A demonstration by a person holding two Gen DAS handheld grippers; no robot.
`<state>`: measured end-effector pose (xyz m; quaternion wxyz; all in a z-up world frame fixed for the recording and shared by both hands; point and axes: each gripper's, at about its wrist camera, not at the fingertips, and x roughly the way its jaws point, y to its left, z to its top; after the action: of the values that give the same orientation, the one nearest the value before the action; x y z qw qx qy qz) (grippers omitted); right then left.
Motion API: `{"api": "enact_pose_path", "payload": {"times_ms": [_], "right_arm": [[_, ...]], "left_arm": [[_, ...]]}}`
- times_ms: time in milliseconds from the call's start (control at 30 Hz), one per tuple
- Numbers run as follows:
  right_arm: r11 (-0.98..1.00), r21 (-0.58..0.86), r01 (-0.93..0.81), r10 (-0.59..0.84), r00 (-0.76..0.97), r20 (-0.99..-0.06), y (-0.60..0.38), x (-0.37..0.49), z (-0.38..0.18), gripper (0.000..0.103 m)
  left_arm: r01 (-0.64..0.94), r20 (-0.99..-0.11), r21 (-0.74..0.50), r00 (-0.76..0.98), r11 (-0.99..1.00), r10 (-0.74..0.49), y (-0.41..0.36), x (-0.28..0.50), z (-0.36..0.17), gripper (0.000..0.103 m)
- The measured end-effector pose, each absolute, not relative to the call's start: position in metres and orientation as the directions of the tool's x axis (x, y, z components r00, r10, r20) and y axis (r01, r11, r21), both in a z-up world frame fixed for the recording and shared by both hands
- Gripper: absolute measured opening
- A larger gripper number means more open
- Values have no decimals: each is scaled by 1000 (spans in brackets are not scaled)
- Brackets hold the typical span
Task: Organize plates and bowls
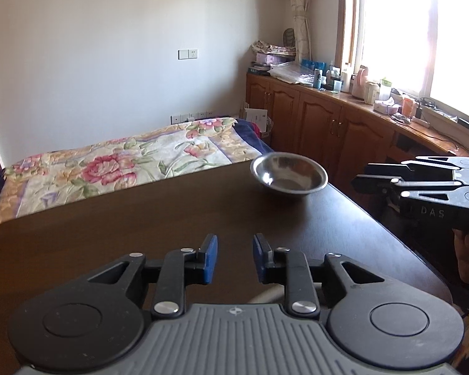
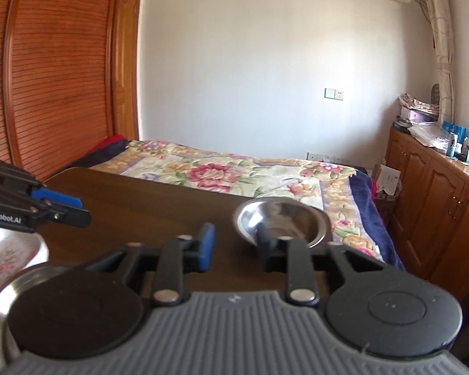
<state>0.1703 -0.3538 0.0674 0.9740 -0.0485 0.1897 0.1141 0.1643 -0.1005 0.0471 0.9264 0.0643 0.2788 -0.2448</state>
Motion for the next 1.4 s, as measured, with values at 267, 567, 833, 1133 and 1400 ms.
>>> {"api": "enact_pose_path", "payload": {"times_ms": [267,567,833,1133,1400], "right_arm": [[977,-50,-207,173,906,-386,-372,201,51,45],[982,-34,-187,160,909,-385,-388,223,40,54],[983,-23,-182,157,902,-403,-400,238,32,54],[983,29,-179,174,881,-439,-412,255,26,54],[980,90,-176,198,858,-474,-419,264,20,54]], "left_arm": [[527,-556,13,710,850,-432,-133,198,50,49],[566,-555,39,697,824,-453,-164,231,48,77],[595,-595,44,661,802,-457,-183,265,32,83],[631,-653,20,596,775,-468,-198,295,17,69],[648,-679,-21,549,761,-487,-211,313,3,54]]}}
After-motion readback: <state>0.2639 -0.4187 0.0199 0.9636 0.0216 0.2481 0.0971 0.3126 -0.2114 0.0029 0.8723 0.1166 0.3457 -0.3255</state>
